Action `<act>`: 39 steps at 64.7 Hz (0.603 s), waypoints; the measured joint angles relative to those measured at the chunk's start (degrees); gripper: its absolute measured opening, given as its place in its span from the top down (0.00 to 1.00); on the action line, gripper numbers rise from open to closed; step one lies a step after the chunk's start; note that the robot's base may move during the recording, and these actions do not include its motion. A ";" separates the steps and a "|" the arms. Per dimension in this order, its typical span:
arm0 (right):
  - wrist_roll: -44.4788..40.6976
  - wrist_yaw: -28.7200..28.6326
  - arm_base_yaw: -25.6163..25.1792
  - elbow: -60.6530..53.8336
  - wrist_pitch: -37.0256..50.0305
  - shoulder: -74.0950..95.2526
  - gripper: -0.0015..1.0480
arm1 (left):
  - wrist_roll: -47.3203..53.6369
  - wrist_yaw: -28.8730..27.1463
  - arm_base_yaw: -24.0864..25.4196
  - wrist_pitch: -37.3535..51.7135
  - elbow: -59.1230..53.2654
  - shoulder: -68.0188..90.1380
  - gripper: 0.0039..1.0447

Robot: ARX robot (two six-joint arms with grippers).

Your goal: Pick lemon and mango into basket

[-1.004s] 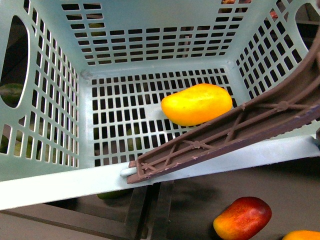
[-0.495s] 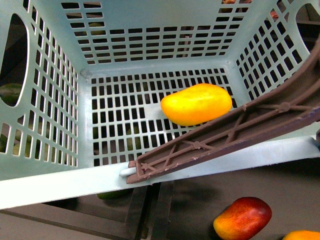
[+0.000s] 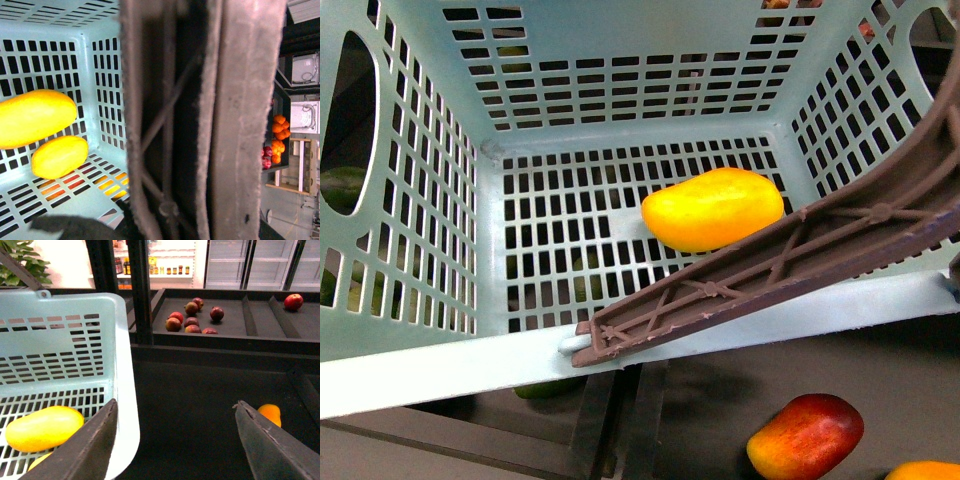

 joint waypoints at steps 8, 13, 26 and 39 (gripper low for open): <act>0.00 0.26 0.00 0.00 -0.11 -0.04 0.12 | 0.09 0.13 -0.55 0.00 0.00 0.00 0.87; 0.00 0.15 0.00 0.00 -0.17 -0.09 0.09 | -0.22 1.22 -0.87 0.00 0.00 0.00 0.87; 0.00 0.07 0.00 0.00 -0.20 -0.09 0.08 | -0.31 0.31 -0.68 0.00 0.00 0.00 0.87; 0.00 0.07 0.00 0.00 -0.17 -0.26 0.08 | -0.33 -0.31 -0.22 0.00 0.00 0.00 0.87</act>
